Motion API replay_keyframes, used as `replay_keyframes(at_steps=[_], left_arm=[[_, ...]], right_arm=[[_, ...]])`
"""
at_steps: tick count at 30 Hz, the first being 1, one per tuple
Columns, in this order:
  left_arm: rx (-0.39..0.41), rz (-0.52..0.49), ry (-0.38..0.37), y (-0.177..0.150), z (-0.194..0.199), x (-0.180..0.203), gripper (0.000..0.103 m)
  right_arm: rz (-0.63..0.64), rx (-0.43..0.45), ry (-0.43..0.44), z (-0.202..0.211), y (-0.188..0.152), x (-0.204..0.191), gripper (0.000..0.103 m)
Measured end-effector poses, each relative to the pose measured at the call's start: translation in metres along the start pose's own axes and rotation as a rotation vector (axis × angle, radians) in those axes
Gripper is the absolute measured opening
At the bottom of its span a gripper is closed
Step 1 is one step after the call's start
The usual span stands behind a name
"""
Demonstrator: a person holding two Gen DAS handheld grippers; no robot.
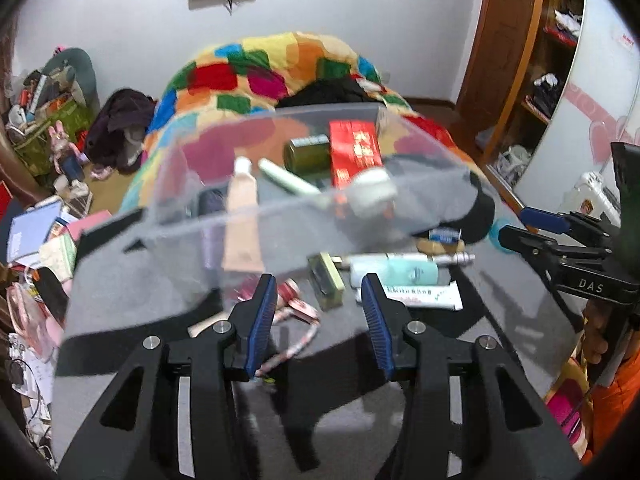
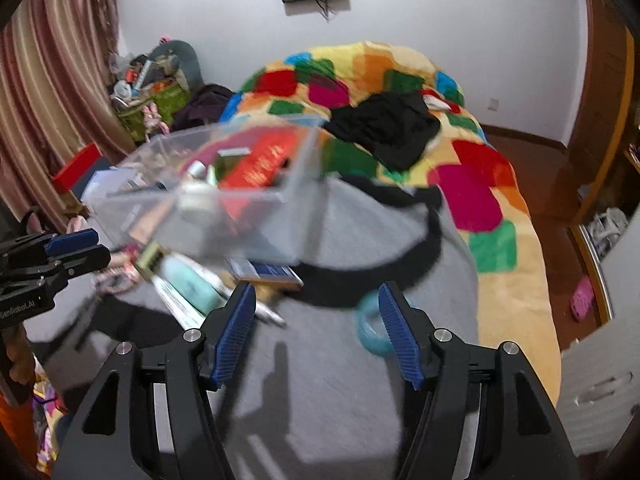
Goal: Organize objects
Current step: 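Grasp the small gold square item with the left tool while the right tool grasps the blue tape roll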
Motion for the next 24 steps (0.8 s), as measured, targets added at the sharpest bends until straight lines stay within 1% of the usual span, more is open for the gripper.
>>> replay_keyframes(at_steps=[3,7,9,10,12,13,16,17,19,21,22,24], left_arm=[[-0.035,0.000,-0.009,-0.007,-0.012,0.006,0.044],[-0.053,0.002,-0.011,-0.005,-0.021,0.009,0.043],[-0.053,0.001,-0.006,-0.001,-0.024,0.009,0.041],[-0.054,0.001,-0.005,0.001,-0.026,0.008,0.039],[-0.059,0.002,-0.003,0.005,-0.030,0.008,0.035],[-0.063,0.002,-0.001,0.006,-0.032,0.008,0.031],[-0.075,0.001,0.026,0.007,-0.040,0.006,0.029],[-0.084,0.005,0.028,0.005,-0.042,0.006,0.026],[-0.097,0.019,0.032,0.002,-0.047,0.002,0.022],[-0.105,0.033,0.028,-0.001,-0.049,-0.001,0.018],[-0.102,0.038,0.024,-0.001,-0.048,-0.002,0.016],[-0.093,0.040,0.021,0.000,-0.046,-0.002,0.016]], right_arm=[[-0.004,-0.031,-0.028,-0.007,-0.012,0.014,0.060],[-0.023,-0.056,-0.057,-0.017,-0.016,0.029,0.060],[-0.039,-0.077,-0.066,-0.024,-0.016,0.035,0.060],[-0.052,-0.091,-0.056,-0.027,-0.017,0.036,0.060],[-0.055,-0.094,-0.049,-0.028,-0.016,0.037,0.060],[-0.053,-0.098,-0.052,-0.029,-0.015,0.037,0.060],[-0.043,-0.127,-0.056,-0.034,-0.019,0.035,0.060],[-0.038,-0.127,-0.061,-0.035,-0.019,0.035,0.059],[-0.036,-0.124,-0.070,-0.034,-0.019,0.035,0.051],[-0.046,-0.114,-0.069,-0.033,-0.019,0.037,0.037],[-0.051,-0.110,-0.067,-0.033,-0.019,0.038,0.036],[-0.061,-0.093,-0.056,-0.029,-0.019,0.037,0.036]])
Point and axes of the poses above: each gripper's, at about its wrist camera, not at the fingertips, and z roughly against the way its jaws point, x to its right, y to its top, the point moved 9 cm from there along -z, roughly the way its jaws point, and after that the axes turned 1 degree about -y, right-handed, at the moved point
